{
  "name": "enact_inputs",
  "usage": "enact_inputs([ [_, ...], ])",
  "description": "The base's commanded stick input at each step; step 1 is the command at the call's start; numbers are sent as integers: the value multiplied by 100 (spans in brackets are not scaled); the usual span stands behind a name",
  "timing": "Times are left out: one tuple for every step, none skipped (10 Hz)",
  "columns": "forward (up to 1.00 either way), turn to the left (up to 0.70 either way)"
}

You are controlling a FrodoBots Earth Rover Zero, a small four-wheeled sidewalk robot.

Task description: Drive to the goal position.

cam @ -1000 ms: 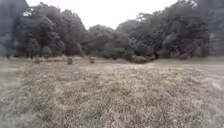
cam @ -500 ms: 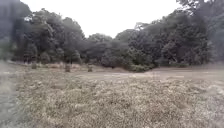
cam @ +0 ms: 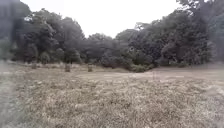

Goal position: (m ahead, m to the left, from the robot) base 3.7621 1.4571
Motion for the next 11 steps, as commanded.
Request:
enact_inputs([
  [45, 0],
  [45, 0],
  [45, 0],
  [45, 0],
  [45, 0],
  [0, 0],
  [0, 0],
  [0, 0],
  [0, 0],
  [0, 0],
  [0, 0],
])
